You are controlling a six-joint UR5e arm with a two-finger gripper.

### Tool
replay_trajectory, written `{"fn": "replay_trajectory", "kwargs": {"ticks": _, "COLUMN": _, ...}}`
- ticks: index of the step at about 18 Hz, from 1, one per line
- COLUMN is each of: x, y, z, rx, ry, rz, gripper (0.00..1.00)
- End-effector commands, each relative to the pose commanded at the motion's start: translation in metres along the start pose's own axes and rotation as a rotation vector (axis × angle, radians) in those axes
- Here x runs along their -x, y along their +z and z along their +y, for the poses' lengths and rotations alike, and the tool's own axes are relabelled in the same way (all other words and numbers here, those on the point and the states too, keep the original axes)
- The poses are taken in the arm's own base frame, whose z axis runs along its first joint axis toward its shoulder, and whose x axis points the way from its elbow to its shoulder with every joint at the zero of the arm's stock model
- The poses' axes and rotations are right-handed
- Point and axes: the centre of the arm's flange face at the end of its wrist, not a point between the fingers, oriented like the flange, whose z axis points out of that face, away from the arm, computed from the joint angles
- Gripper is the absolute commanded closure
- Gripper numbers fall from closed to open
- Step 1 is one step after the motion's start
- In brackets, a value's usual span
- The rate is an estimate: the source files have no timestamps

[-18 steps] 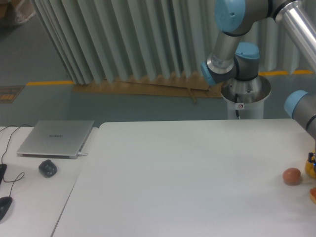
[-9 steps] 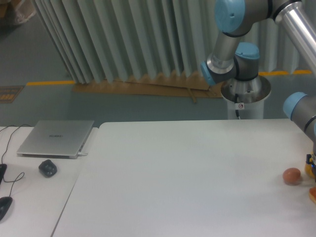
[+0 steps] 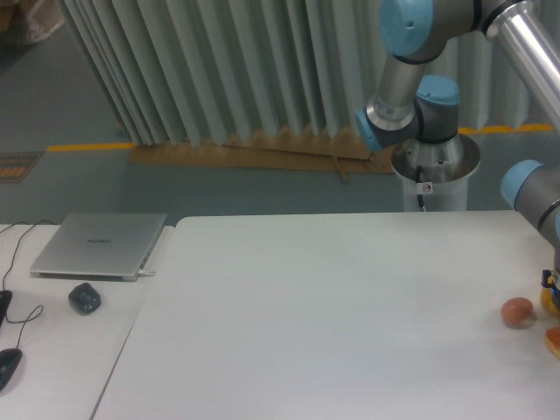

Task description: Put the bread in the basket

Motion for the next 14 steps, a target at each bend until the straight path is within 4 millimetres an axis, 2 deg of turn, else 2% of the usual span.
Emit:
{"fn": "replay_trajectory", "kwargs": {"ticks": 6, "x": 0.0005, "y": -0.0024, "z": 0.0005, "rx": 0.002, "ry": -0.001, "rz": -0.004, "gripper": 0.58}}
{"fn": "replay_trajectory", "kwargs": {"ticks": 10, "x": 0.0006, "y": -0.0012, "z": 0.0004, "rx": 0.001, "ry": 0.000, "rz": -0.001, "gripper": 0.68}}
{"fn": "replay_trajectory", "kwargs": {"ticks": 14, "x": 0.0002, "y": -0.0017, "z": -0.0007, "rx": 0.002, "ry": 0.000, "rz": -0.001, "gripper": 0.69}}
